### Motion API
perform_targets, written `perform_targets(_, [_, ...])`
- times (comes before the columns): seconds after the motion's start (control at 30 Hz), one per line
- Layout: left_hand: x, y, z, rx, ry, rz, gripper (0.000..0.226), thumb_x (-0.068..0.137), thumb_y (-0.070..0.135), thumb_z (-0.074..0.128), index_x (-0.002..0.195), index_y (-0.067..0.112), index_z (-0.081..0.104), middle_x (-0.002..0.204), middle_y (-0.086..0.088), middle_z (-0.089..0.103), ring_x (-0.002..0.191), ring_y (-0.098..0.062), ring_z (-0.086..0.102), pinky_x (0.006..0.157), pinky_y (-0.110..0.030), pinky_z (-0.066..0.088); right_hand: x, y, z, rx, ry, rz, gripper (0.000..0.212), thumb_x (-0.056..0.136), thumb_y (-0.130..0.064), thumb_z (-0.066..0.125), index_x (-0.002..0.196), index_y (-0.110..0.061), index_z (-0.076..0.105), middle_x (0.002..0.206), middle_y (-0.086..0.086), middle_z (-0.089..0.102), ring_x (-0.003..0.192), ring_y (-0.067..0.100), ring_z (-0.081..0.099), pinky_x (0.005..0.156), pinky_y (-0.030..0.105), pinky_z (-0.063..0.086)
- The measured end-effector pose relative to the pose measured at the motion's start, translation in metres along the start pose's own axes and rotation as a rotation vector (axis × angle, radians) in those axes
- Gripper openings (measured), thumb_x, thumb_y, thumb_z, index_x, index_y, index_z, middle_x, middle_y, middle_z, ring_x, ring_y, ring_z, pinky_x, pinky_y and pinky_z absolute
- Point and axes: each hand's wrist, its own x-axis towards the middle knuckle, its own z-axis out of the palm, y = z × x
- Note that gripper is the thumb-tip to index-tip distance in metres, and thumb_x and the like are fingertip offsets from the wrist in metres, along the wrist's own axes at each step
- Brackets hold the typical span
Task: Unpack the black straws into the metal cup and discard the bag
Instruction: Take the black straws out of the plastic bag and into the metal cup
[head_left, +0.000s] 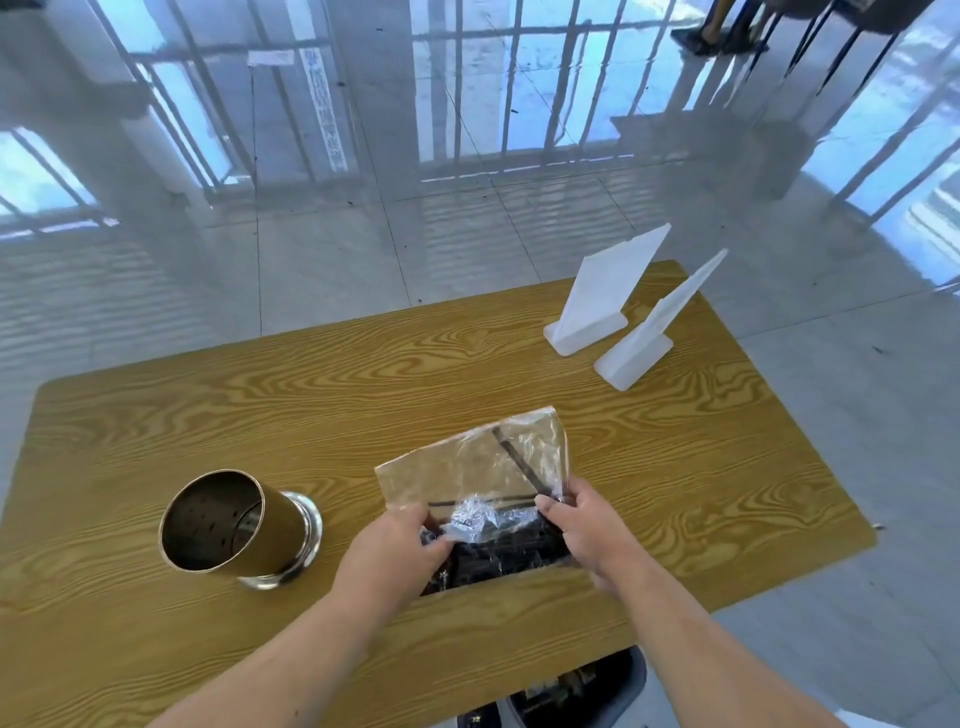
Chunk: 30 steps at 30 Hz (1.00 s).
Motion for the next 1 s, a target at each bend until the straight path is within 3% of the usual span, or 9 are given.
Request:
perform_targets(0.1, [-0.006,0.007,-0.023,0.055,0.085,0.031,0.035,0.101,0.059,0.05,0.093,0.028,0.064,0.083,0.006,0.07,0.08,-0.019,0.067,0.065,-0.036,0.052,-0.008,-0.021,0.0,0.15,-0.023,-0.024,0.018,0.102,-0.029,0.071,0.117,-0.037,0.064,0.105,-0.003,0.081,0.102,0.02,0.075,0.076,0.033,0.063])
perform_targets(0.2, [-0.011,0.012,-0.052,0.063,0.122,0.054,0.04,0.104,0.055,0.046,0.088,0.023,0.065,0.081,0.003,0.067,0.08,-0.02,0.064,0.064,-0.036,0.046,-0.017,-0.047,-0.002,0.288,-0.083,-0.007,0.027,0.099,-0.021,0.078,0.121,-0.029,0.064,0.113,0.013,0.08,0.096,0.031,0.081,0.061,0.042,0.065])
perform_targets(0.3, [-0.017,0.016,-0.086,0.066,0.197,0.072,0.041,0.106,0.052,0.045,0.08,0.024,0.06,0.078,0.005,0.062,0.075,-0.017,0.059,0.059,-0.034,0.04,-0.028,-0.077,-0.005,0.382,-0.158,-0.034,0.046,0.093,-0.01,0.083,0.132,-0.018,0.06,0.122,0.021,0.078,0.102,0.041,0.08,0.062,0.044,0.066])
perform_targets(0.4, [-0.024,0.021,-0.122,0.023,0.314,0.095,0.044,0.107,0.047,0.047,0.068,0.025,0.05,0.068,0.004,0.058,0.064,-0.017,0.056,0.052,-0.034,0.036,-0.043,-0.108,-0.006,0.538,-0.249,-0.094,0.059,0.083,-0.009,0.087,0.134,-0.012,0.057,0.127,0.027,0.075,0.097,0.04,0.078,0.068,0.041,0.068])
perform_targets(0.53, [-0.035,0.03,-0.166,-0.029,0.511,0.13,0.04,0.107,0.045,0.051,0.071,0.027,0.052,0.069,0.005,0.06,0.06,-0.014,0.057,0.05,-0.03,0.039,-0.06,-0.151,0.005,0.788,-0.386,-0.201,0.068,0.09,-0.017,0.082,0.149,-0.002,0.05,0.134,0.028,0.068,0.107,0.037,0.072,0.078,0.039,0.068])
perform_targets(0.63, [-0.046,0.038,-0.193,-0.039,0.665,0.167,0.039,0.107,0.046,0.05,0.071,0.031,0.047,0.068,0.011,0.054,0.055,-0.004,0.05,0.048,-0.023,0.028,-0.075,-0.184,0.022,0.941,-0.472,-0.245,0.059,0.094,-0.025,0.075,0.145,-0.003,0.056,0.132,0.024,0.069,0.107,0.036,0.075,0.081,0.046,0.067])
perform_targets(0.73, [-0.055,0.047,-0.217,-0.02,0.769,0.209,0.041,0.106,0.047,0.049,0.07,0.029,0.048,0.065,0.014,0.053,0.055,-0.001,0.047,0.047,-0.022,0.027,-0.09,-0.217,0.043,0.972,-0.547,-0.298,0.056,0.091,-0.029,0.079,0.138,-0.004,0.062,0.134,0.025,0.068,0.12,0.04,0.068,0.089,0.05,0.063])
perform_targets(0.87, [-0.064,0.053,-0.244,0.002,0.792,0.294,0.039,0.106,0.048,0.049,0.075,0.026,0.055,0.069,0.012,0.054,0.059,-0.008,0.053,0.049,-0.029,0.038,-0.105,-0.25,0.071,0.884,-0.568,-0.325,0.043,0.098,-0.022,0.074,0.135,-0.004,0.064,0.13,0.026,0.07,0.115,0.041,0.07,0.07,0.044,0.066])
perform_targets(1.0, [-0.074,0.043,-0.271,0.056,0.787,0.329,0.036,0.106,0.045,0.054,0.08,0.024,0.067,0.077,0.011,0.053,0.065,-0.017,0.057,0.057,-0.03,0.039,-0.106,-0.258,0.076,0.87,-0.49,-0.296,0.034,0.092,-0.018,0.075,0.124,-0.007,0.067,0.116,0.023,0.077,0.1,0.036,0.078,0.065,0.041,0.065])
